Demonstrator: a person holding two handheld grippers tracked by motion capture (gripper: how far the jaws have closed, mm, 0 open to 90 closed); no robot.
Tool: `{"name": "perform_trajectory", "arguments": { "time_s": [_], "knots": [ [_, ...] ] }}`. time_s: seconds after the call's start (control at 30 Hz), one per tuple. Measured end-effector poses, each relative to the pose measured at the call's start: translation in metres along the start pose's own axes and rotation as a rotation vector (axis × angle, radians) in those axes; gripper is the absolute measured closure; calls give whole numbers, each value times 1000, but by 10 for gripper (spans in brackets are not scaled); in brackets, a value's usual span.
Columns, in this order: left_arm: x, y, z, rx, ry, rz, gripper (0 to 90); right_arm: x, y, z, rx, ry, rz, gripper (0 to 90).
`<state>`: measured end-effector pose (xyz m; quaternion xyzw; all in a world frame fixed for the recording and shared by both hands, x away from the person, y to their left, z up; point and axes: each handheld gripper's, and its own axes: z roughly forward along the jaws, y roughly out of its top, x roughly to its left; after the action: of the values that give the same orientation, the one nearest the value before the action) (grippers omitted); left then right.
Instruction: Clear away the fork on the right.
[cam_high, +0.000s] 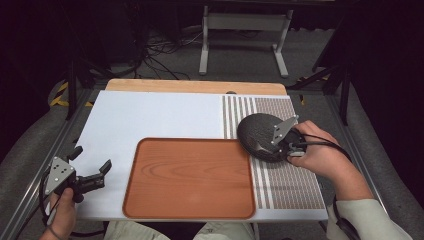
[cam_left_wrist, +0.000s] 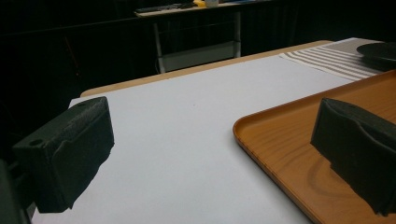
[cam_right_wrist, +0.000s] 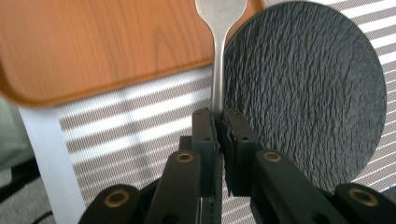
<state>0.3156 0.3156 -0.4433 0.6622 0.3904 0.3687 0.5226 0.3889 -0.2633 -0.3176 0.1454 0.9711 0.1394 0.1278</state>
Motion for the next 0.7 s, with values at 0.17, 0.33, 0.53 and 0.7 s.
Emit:
{"name": "perform_trajectory", "arguments": {
  "time_s": [0.17,0.33,0.53,0.7],
  "knots": [
    [0,0,0,-2,1,-1,1,7,17,2,-36,16,82,839],
    [0,0,0,-3,-2,-1,1,11,30,5,-56,36,172,839],
    [0,0,0,-4,-2,-2,1,17,44,13,-84,50,286,840],
    [0,0,0,-5,-4,-7,1,19,52,18,-82,51,354,839]
  ]
}}
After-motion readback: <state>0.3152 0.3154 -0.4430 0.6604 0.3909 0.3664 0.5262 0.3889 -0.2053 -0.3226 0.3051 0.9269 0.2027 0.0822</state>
